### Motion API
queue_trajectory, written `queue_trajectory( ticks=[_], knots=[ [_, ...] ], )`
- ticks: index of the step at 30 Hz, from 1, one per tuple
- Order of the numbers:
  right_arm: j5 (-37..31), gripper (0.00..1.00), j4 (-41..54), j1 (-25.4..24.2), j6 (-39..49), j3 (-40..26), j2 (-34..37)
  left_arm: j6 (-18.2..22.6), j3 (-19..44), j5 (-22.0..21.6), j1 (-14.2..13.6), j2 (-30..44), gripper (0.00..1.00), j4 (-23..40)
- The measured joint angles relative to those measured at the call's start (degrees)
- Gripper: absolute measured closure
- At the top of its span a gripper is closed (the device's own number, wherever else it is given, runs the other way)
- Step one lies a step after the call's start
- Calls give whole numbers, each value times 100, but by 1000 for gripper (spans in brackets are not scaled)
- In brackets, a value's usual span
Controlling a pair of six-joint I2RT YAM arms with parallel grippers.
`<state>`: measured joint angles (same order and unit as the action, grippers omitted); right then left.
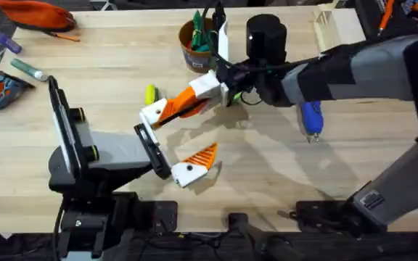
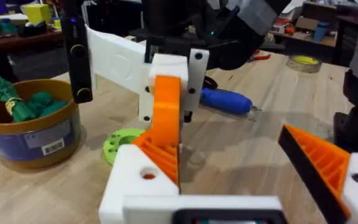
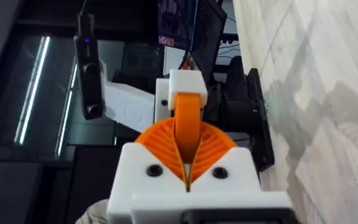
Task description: Pick up the gripper from the table and insert it into the empty holder that is missing its gripper. Then pick up a screw, insert it into the mounting hole, and use the screwdriver to tighten it. Finally, clean up the table by picking up the vegetable and placing it into the bucket.
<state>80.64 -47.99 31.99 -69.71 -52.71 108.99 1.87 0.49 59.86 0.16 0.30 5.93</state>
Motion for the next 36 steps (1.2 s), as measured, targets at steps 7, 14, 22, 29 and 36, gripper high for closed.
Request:
queue_trajectory(
  ticks=[7,14,22,29,36],
  knots=[
    [0,993,0,0,-1,0,0,0,0,0,0,1,14,0],
    [-17,994,-28,0,22,2,0,-1,0,-7,0,2,14,-1],
    [-31,994,-168,0,28,30,0,0,0,-14,0,2,15,-4],
    [-46,994,-222,0,28,46,0,2,0,-16,0,0,14,-4],
    [-81,994,-262,0,26,126,0,-4,0,8,-2,0,13,0]
  ],
)
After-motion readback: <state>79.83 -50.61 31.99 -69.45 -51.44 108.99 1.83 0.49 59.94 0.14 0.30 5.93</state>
